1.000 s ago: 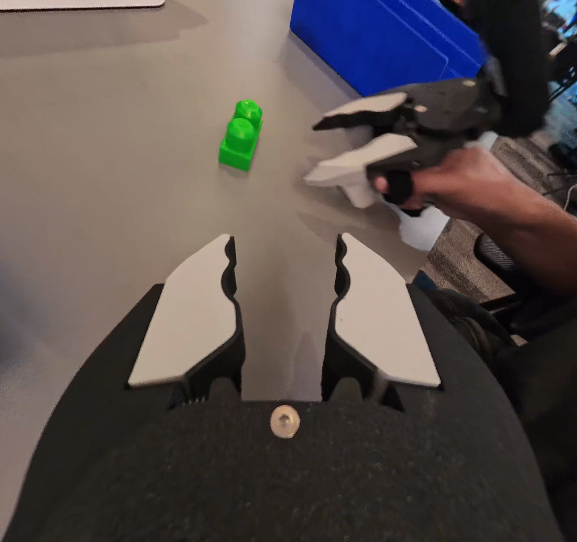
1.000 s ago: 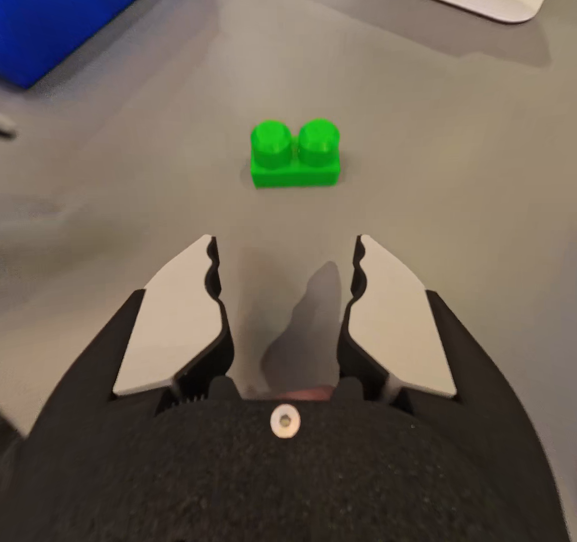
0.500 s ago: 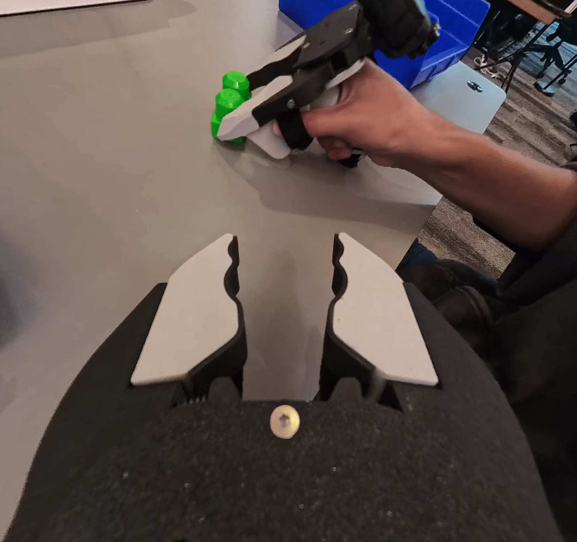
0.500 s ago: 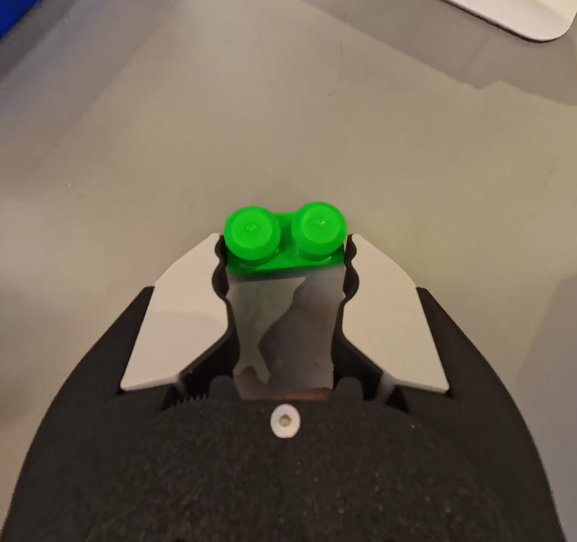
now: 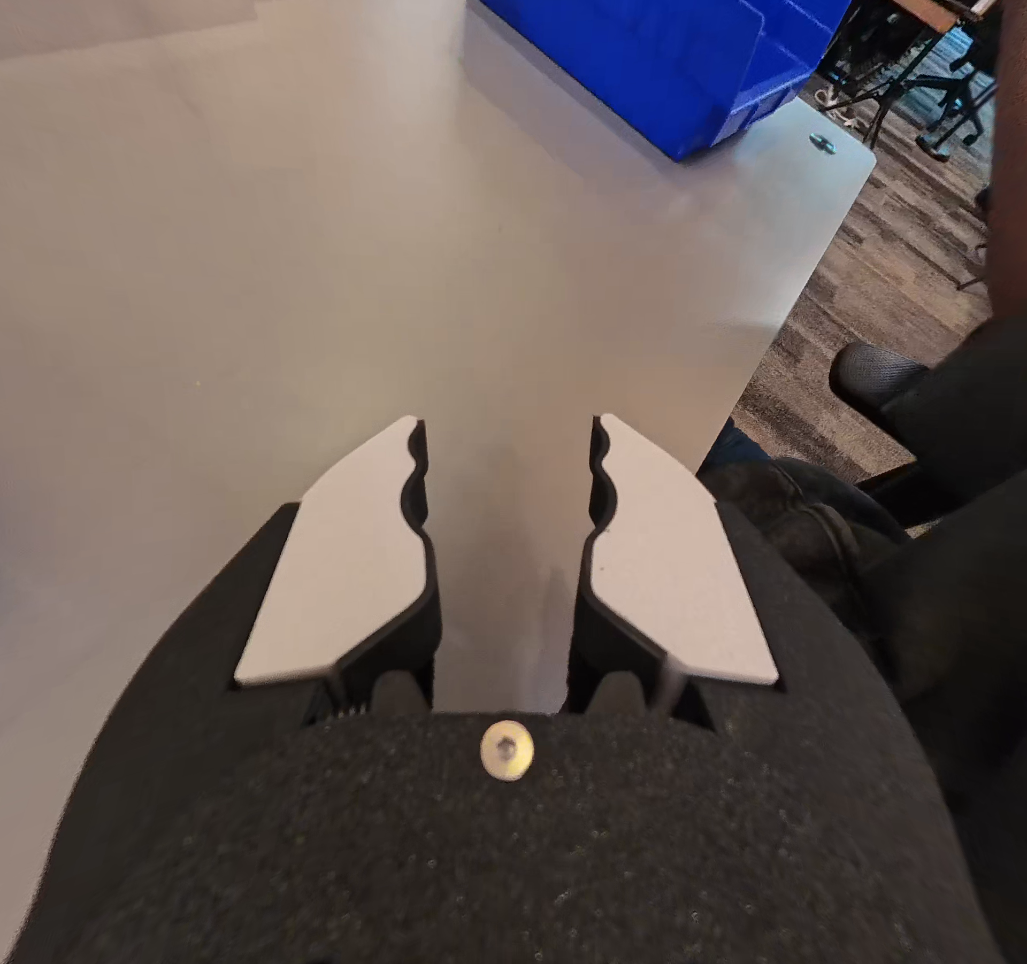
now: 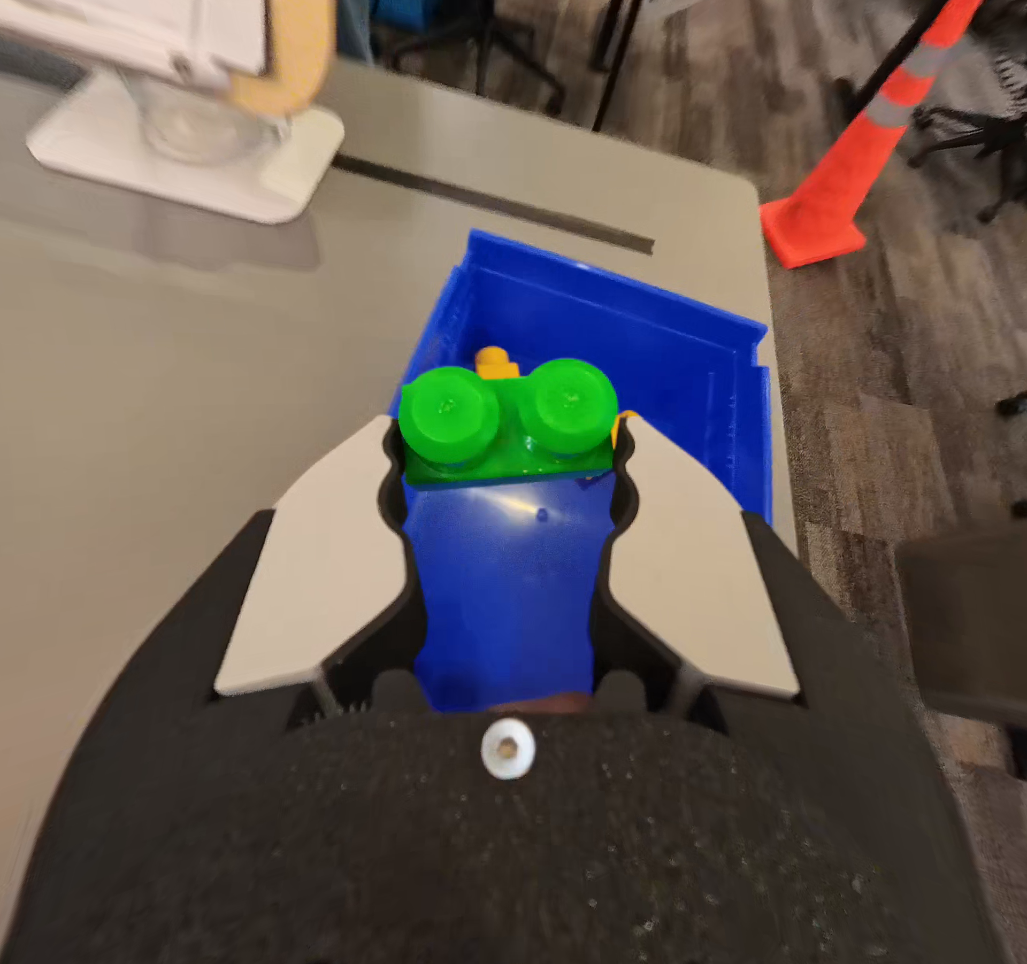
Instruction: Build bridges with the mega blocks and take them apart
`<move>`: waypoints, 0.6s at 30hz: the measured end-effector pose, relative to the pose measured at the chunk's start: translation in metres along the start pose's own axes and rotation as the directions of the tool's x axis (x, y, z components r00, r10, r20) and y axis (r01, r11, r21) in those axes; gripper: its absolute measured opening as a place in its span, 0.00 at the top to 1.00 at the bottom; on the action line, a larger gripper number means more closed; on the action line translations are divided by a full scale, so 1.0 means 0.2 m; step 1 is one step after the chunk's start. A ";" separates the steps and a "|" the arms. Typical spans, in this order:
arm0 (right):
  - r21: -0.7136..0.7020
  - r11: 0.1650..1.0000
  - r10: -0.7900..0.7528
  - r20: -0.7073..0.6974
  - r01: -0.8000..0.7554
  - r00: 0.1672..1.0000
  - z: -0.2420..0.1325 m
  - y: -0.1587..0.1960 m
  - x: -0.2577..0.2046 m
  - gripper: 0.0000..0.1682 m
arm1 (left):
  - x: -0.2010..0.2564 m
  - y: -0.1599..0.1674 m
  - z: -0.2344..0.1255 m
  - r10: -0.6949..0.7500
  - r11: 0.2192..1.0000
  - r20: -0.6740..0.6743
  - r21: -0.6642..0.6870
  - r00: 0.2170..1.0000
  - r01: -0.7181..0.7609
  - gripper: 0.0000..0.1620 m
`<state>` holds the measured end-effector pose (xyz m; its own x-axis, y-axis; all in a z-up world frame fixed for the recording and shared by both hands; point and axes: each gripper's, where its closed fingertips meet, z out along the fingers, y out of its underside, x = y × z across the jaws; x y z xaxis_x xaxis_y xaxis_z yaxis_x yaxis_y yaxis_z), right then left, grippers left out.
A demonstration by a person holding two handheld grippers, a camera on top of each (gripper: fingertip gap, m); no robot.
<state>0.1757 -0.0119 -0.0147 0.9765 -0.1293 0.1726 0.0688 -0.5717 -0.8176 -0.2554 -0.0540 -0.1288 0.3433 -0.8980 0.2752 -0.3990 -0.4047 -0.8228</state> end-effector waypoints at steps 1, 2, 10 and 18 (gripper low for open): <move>-0.051 0.997 -0.051 0.020 0.052 0.998 0.09 0.03 0.05 0.57 | 0.01 -0.01 0.01 0.011 1.000 -0.003 -0.003 1.000 -0.011 0.66; -0.114 0.987 -0.109 0.032 0.112 0.994 0.19 0.07 0.09 0.57 | 0.02 -0.01 0.01 0.023 1.000 -0.004 -0.007 1.000 -0.023 0.66; -0.462 0.817 -0.265 0.229 0.344 0.937 0.78 0.29 0.25 0.57 | 0.04 0.00 0.06 0.107 0.993 0.026 -0.051 0.994 -0.106 0.66; -0.549 0.737 -0.287 0.273 0.394 0.918 0.93 0.46 0.27 0.56 | 0.03 0.06 0.06 0.105 0.992 0.044 -0.079 0.993 -0.101 0.66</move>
<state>0.2730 0.0787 -0.1831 0.9327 0.2664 0.2432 0.3227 -0.9174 -0.2329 -0.2476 -0.0617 -0.1439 0.3369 -0.9270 0.1649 -0.4980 -0.3241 -0.8043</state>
